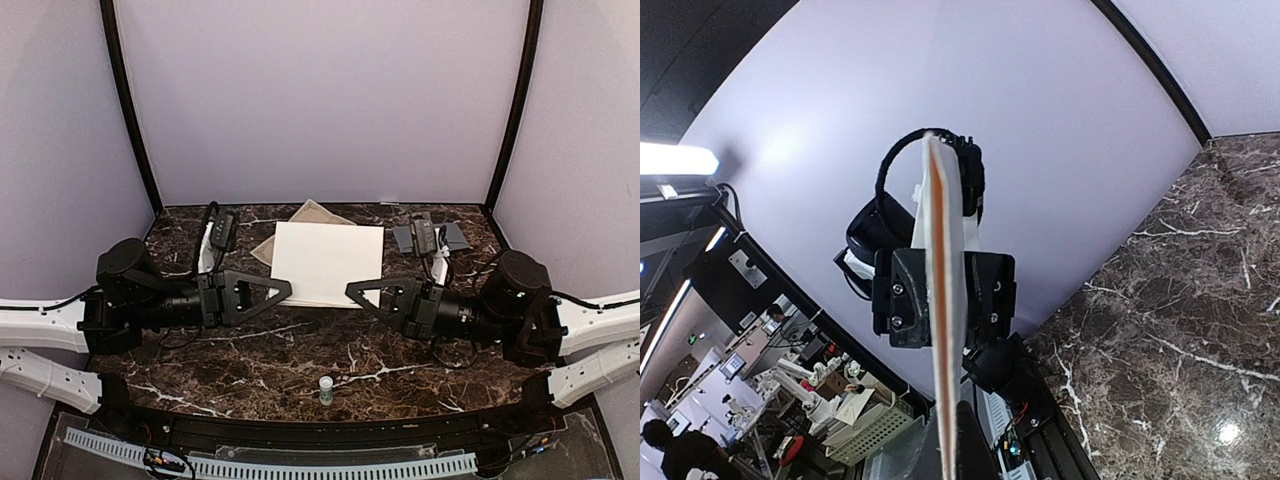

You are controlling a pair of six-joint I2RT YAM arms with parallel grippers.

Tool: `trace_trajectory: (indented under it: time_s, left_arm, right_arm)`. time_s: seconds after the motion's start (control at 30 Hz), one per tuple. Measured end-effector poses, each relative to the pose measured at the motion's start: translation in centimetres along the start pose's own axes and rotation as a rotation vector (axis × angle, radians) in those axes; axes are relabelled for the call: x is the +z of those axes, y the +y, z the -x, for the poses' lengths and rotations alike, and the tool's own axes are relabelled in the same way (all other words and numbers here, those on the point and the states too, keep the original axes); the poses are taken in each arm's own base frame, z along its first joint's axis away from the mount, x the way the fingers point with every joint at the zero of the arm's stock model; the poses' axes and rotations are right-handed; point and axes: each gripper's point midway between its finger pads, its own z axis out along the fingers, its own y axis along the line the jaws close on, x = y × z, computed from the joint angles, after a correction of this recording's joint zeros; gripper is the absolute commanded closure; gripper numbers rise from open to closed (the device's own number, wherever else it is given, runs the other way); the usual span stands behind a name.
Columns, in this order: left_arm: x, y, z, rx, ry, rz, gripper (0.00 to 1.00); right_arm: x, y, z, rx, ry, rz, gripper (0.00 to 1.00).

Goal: Place the letter into the envelope and seal it
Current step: Fold the letter.

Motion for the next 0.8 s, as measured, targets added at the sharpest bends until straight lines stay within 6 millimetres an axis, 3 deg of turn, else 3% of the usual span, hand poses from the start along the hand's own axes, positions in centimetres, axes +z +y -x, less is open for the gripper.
trace_trajectory:
  time_s: [0.23, 0.3, 0.37, 0.5, 0.67, 0.8]
  left_arm:
    - [-0.2, 0.9, -0.2, -0.019, -0.024, 0.015, 0.99]
    - [-0.2, 1.0, -0.2, -0.018, -0.030, 0.022, 1.00]
    - [-0.2, 1.1, 0.0, -0.017, -0.038, 0.028, 1.00]
    - [-0.3, 1.2, 0.3, -0.016, -0.054, 0.037, 1.00]
    - [-0.8, 1.9, 0.2, -0.021, -0.056, 0.086, 1.00]
    - [-1.7, 3.6, -0.2, -0.028, -0.049, 0.181, 1.00]
  right_arm:
    - [0.0, -0.1, 0.0, -0.008, -0.002, -0.004, 1.00]
    - [0.0, -0.1, 0.0, -0.008, -0.002, -0.005, 1.00]
    - [0.0, -0.2, 0.0, -0.007, -0.001, -0.009, 0.91]
    - [0.0, -0.5, -0.3, -0.012, 0.010, -0.024, 0.62]
    - [-0.5, -1.8, -0.6, -0.005, 0.027, -0.094, 0.38]
    - [-1.7, -2.1, 0.3, -0.003, 0.003, -0.146, 0.21]
